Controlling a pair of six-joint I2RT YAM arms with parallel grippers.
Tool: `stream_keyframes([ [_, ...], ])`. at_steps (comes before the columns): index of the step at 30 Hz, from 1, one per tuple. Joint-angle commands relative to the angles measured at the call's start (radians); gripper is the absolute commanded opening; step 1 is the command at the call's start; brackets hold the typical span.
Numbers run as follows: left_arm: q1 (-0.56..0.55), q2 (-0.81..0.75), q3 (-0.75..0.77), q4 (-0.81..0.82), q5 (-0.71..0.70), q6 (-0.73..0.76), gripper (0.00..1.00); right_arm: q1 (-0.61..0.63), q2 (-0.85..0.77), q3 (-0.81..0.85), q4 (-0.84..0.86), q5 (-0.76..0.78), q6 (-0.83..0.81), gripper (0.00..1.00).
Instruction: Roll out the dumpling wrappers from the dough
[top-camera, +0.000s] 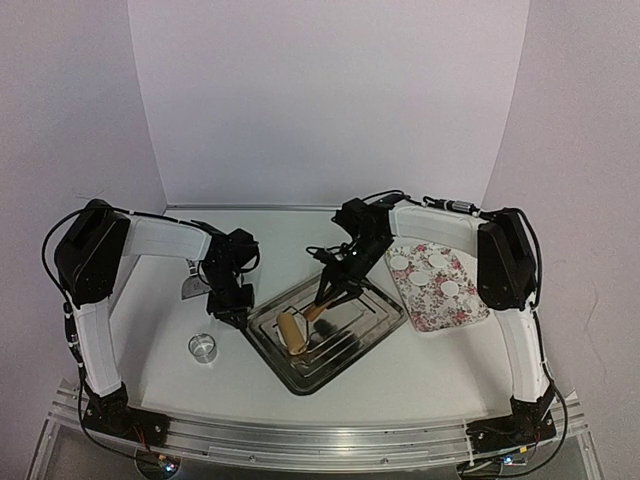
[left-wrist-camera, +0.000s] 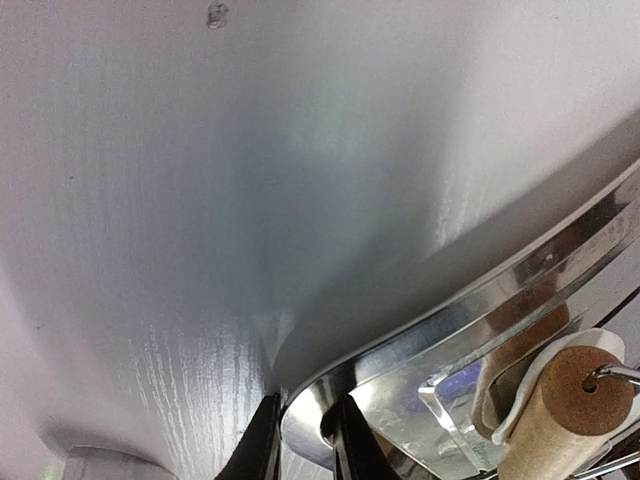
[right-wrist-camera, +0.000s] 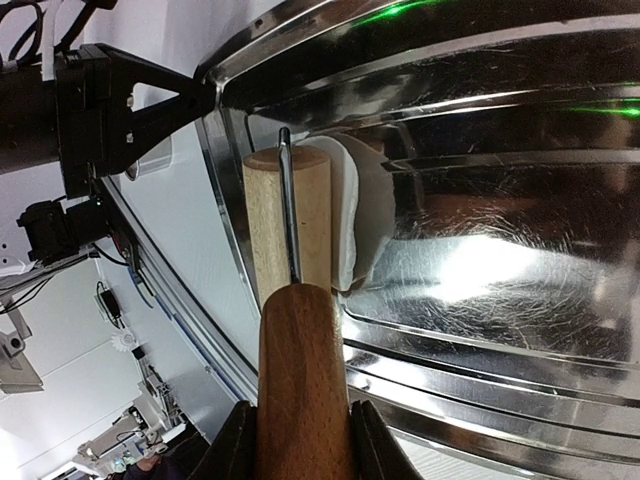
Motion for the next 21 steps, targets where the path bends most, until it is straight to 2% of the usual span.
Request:
stream_keyframes([
  [1,0.007,0.019,-0.013,0.008,-0.031,0.036,0.0,-0.055,0.049,-0.129,-0.111,0.372,-0.014,0.0],
  [9,0.007,0.051,0.042,0.002,-0.024,0.047,0.0,0.037,0.184,0.058,-0.154,0.342,-0.022,0.0],
  [12,0.01,0.054,0.04,0.0,-0.021,0.047,0.0,0.006,0.152,-0.001,-0.163,0.386,-0.032,0.0],
  [17,0.014,0.048,0.029,0.0,-0.027,0.047,0.0,-0.137,0.03,-0.18,-0.111,0.389,-0.059,0.0],
  [21,0.016,0.057,0.046,-0.002,-0.028,0.052,0.0,-0.146,0.043,-0.168,-0.109,0.36,-0.078,0.0],
])
